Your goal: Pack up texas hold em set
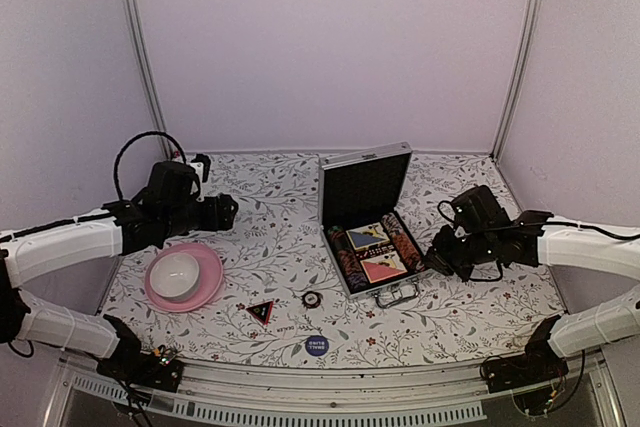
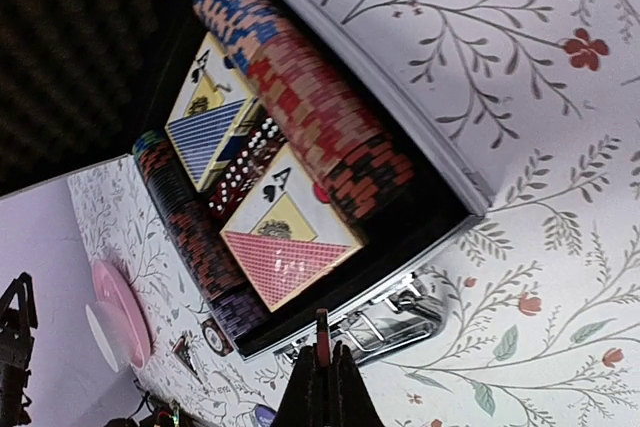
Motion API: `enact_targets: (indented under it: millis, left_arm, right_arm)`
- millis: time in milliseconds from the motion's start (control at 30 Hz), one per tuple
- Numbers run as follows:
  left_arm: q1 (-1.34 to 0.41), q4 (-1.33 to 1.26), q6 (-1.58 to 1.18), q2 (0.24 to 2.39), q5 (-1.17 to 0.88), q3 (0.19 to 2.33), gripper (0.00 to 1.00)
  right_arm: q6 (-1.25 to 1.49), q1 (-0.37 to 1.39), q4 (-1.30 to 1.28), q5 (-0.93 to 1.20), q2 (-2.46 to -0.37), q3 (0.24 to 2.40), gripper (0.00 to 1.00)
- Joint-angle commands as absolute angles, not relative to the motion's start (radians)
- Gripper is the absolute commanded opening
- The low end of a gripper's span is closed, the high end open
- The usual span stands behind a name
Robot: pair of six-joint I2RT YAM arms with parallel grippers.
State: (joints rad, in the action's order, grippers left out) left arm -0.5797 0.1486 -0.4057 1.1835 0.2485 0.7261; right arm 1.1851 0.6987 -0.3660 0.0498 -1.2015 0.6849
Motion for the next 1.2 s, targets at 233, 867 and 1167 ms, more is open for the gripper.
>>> enact_targets:
  millis: [233,867,1167]
  left_arm:
    - [-0.539,-0.079,-0.270,1.153,0.496,0.623,0.87]
    - [-0.540,-0.482,-0.203,0.984,0.524,0.307,0.87]
    - [-0.540,-0.491,-0.195,0.957,0.502,0.289,0.87]
  right_arm:
    - [1.490,0.697,-0.691,-0.101,-1.363,0.882,0.02]
    - [1.670,0.734,-0.712,-0.176,-1.502,0.997,0.02]
    - [1.705,0.743,-0.706,-0.200,-1.550,1.029,0.02]
